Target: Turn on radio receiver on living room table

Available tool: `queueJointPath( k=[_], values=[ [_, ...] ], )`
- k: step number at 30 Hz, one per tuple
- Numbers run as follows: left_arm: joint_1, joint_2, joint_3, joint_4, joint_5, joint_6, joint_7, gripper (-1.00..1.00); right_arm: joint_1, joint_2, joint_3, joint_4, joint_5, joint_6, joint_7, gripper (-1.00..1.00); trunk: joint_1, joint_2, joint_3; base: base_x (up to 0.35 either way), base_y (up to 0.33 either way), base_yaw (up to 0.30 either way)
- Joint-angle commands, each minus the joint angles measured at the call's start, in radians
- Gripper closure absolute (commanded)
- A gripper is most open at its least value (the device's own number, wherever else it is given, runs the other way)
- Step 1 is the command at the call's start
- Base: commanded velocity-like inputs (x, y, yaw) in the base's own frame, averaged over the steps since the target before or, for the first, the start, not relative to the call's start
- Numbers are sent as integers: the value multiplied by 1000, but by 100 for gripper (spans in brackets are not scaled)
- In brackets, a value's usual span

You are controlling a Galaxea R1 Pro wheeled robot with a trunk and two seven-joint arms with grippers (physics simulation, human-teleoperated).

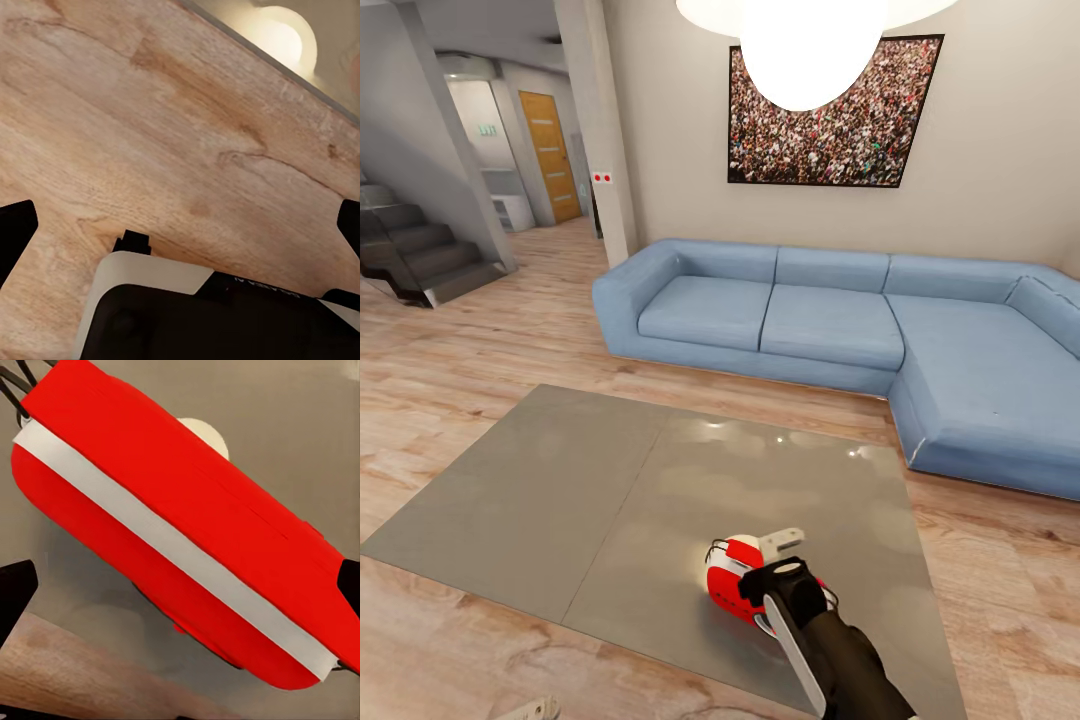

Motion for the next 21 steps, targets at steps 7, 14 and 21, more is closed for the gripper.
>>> queueJointPath(
  k=[7, 14, 21],
  values=[
    [0, 0, -1, 1, 0, 0, 0, -100, -2, -5, -8, -2, 6, 1, 0, -100, 0, 0, 0, 0, 0, 0],
    [0, -1, -2, 2, -1, -1, 0, -100, -53, -45, -165, 4, 8, 6, 85, -100, 0, 0, 0, 0, 0, 0],
    [0, -1, -3, 2, 0, -2, 0, -100, -69, -53, -180, 19, 16, 7, 125, -100, 0, 0, 0, 0, 0, 0]
  ],
)
